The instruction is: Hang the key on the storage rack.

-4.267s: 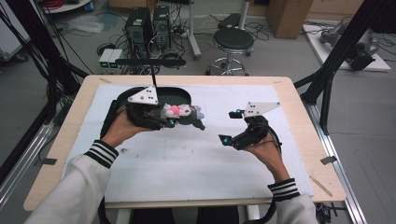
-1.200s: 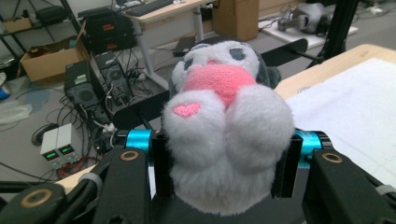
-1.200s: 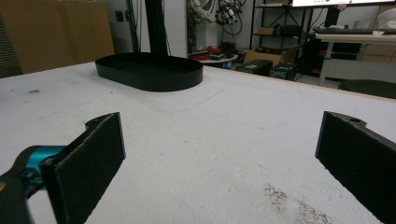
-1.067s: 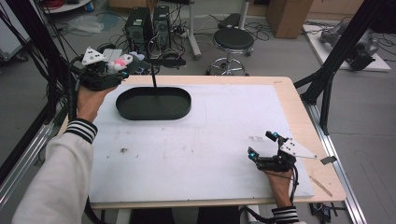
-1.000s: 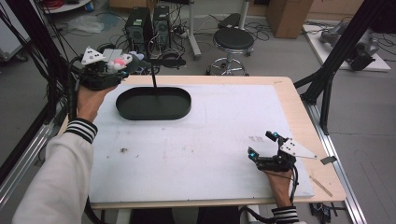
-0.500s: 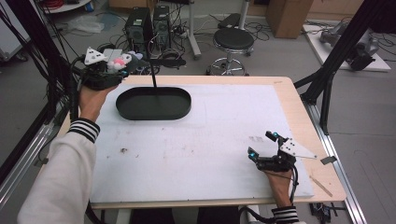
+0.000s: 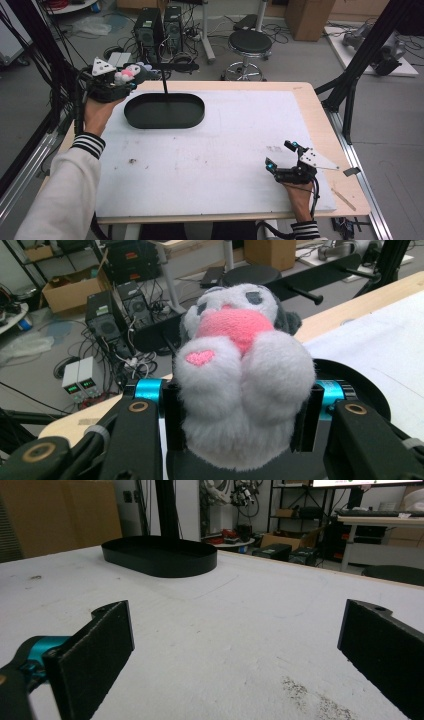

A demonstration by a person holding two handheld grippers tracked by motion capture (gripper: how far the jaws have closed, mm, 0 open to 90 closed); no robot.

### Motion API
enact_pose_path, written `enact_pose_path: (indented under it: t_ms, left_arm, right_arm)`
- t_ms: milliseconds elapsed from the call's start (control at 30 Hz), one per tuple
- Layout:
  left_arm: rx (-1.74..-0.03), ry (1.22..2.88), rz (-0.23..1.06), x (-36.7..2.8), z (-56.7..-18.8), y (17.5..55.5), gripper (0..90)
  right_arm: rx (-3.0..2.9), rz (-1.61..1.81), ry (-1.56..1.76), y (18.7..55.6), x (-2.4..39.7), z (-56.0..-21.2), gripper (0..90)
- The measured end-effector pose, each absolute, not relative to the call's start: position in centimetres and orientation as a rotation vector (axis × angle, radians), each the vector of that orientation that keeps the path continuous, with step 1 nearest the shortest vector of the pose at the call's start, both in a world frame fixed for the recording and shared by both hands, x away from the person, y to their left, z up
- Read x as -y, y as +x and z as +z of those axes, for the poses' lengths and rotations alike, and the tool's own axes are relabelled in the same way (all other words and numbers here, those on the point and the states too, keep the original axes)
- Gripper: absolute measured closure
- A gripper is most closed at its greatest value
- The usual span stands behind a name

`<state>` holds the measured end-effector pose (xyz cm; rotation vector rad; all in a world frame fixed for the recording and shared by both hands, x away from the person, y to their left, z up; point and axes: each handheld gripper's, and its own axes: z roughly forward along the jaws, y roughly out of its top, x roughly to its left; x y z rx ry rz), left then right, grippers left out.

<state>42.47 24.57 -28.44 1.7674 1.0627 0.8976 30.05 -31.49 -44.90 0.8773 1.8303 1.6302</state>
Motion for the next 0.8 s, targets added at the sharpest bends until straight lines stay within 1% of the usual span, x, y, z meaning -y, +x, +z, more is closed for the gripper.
enact_pose_path:
  t_ms: [100,467,800]
  left_arm:
    - [-1.071,1.795,0.883,-24.7,-28.7,42.3,54.2]
    - [-1.101,1.797,0.866,-25.1,-30.6,42.0,54.2]
    - [-1.136,1.770,0.820,-25.1,-32.8,42.7,54.2]
  right_arm:
    - [-1.830,1.629,0.876,30.1,31.5,-44.9,0.4]
    - [-1.834,1.630,0.879,30.0,31.5,-44.9,0.4]
    - [-1.834,1.629,0.877,30.0,31.5,-44.9,0.5]
